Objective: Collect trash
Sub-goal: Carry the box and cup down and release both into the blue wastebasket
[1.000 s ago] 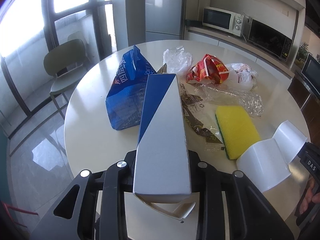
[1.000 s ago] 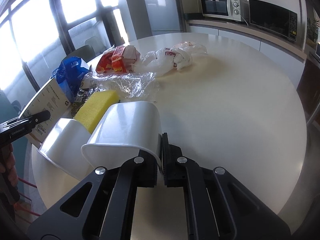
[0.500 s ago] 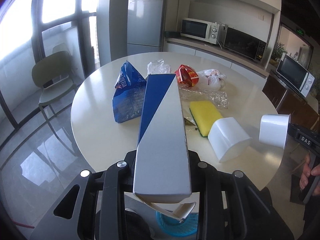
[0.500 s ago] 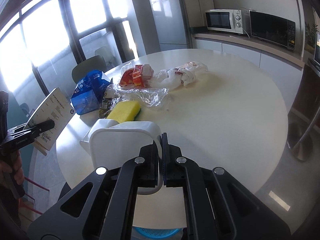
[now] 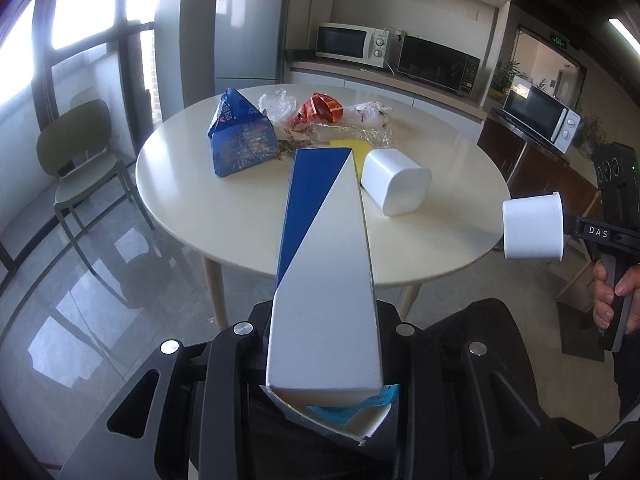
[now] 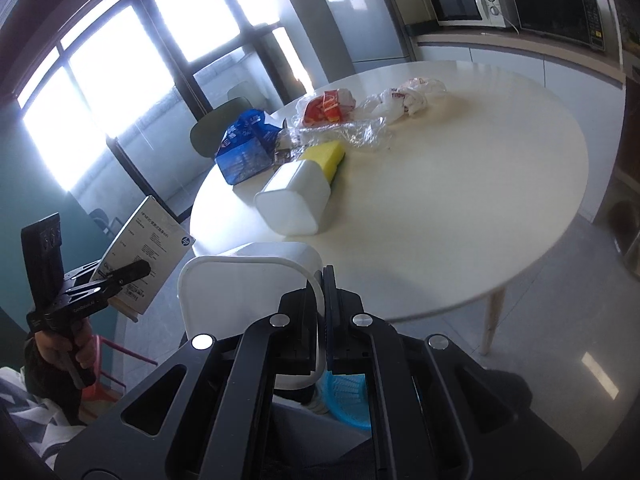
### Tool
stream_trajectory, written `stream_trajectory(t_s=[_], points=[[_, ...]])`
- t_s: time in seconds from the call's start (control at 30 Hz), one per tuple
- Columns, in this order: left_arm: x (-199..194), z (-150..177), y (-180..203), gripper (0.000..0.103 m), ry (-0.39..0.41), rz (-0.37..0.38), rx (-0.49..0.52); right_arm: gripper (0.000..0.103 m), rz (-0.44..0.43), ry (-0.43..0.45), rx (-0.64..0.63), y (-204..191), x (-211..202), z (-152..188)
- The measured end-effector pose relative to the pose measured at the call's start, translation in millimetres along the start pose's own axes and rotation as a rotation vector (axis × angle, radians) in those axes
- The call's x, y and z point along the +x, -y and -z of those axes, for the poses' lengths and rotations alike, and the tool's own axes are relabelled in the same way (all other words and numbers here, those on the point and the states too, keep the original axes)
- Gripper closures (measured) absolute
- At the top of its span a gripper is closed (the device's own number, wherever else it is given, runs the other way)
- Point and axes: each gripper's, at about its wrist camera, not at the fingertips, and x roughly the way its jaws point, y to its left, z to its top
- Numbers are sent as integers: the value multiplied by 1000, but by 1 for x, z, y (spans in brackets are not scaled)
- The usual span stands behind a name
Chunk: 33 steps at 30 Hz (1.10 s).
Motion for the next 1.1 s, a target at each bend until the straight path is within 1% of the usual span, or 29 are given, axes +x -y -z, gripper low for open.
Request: stream_trajectory(t_s=[0.17,0.27,0.43,0.57,0.67,0.7,0.73,0.8,0.87,1.0,1.07,1.1], points=[[-2,27,-2,73,-41,33,17,101,-37,-65,68,6,2,39],[2,44,-6,73,-80,58,-4,101,-42,-106,110,14,11,60],[24,71,-9,73,-176,90,-35,101,-34,-174,173,31,40,83],[59,87,-10,73,-261,122,-56,101,-16,-239,215,45,74,94],[91,98,-11,73,-325,114,-84,101,0,-284,263,59,103,100],[102,100,-12,73,-352,128,-99,101,9,-302,275,63,114,103],[113,101,-12,73,-376,144,-114,101,22,-321,288,69,124,105],[137,104,-9,73,-426,173,-112,101,42,-363,301,75,146,109],[161,105,-5,73,-472,185,-106,101,62,-408,321,85,170,113],[205,108,1,73,-552,184,-111,101,127,-491,364,109,214,122],[226,111,1,73,-600,214,-125,101,151,-533,377,119,237,128],[237,113,0,73,-635,216,-132,101,165,-555,381,125,247,132]])
